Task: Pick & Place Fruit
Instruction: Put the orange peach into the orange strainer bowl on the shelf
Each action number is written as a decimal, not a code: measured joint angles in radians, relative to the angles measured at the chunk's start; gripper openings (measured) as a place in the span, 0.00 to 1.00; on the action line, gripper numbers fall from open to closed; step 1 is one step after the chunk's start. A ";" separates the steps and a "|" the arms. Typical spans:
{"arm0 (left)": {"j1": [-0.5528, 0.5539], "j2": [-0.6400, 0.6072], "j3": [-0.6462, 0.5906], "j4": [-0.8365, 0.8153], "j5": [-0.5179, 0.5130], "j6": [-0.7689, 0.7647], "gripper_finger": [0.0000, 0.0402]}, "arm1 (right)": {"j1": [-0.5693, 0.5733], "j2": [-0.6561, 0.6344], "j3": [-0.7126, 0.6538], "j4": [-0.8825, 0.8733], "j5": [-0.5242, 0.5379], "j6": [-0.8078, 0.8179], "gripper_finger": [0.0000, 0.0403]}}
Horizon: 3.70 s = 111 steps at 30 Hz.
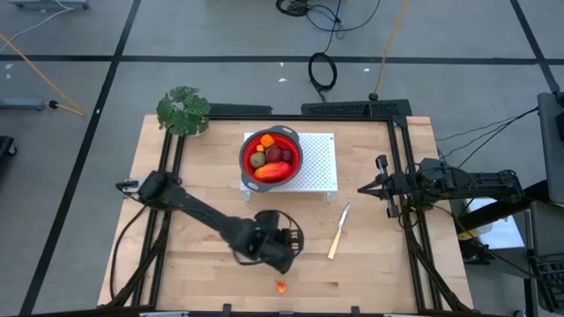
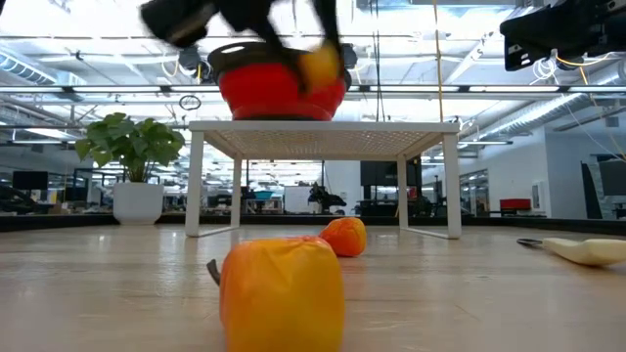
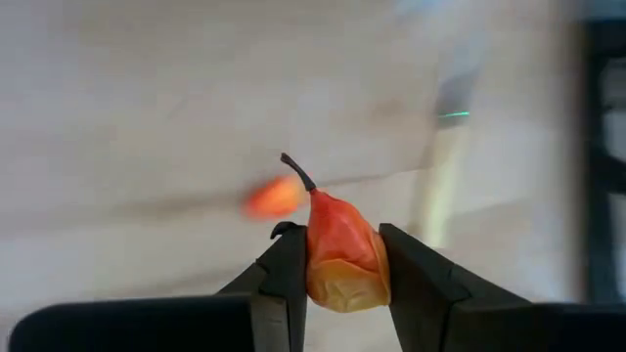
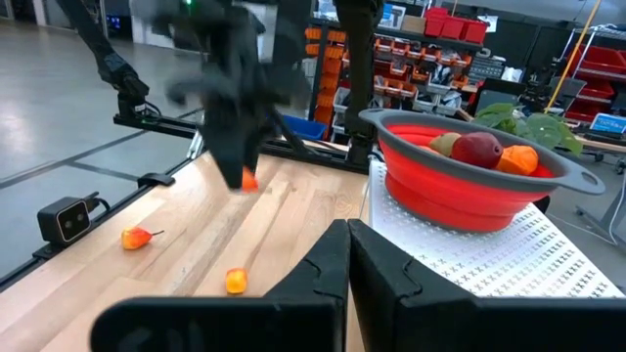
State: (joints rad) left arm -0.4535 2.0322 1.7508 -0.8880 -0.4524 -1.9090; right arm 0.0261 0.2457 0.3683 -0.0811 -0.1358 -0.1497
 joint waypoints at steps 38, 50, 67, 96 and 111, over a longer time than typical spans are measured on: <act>-0.107 -0.105 0.001 1.455 -0.174 2.344 0.26 | 0.000 0.000 0.000 0.000 0.000 0.000 0.00; -0.103 -0.105 0.001 1.598 0.123 2.537 0.26 | 0.000 0.000 0.000 0.000 0.000 0.000 0.00; -0.023 -0.103 0.001 1.315 -0.047 1.866 0.26 | 0.000 0.000 0.000 -0.001 0.000 0.000 0.00; 0.459 -0.276 0.001 0.362 0.073 1.092 0.26 | 0.000 0.001 0.000 -0.002 0.057 0.005 0.00; 0.581 -0.396 0.001 -0.084 0.110 1.015 0.26 | 0.000 0.001 0.000 -0.001 0.061 0.004 0.00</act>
State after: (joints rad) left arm 0.1276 1.6358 1.7518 -0.9724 -0.3425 -0.8942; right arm 0.0259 0.2466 0.3679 -0.0822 -0.0751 -0.1455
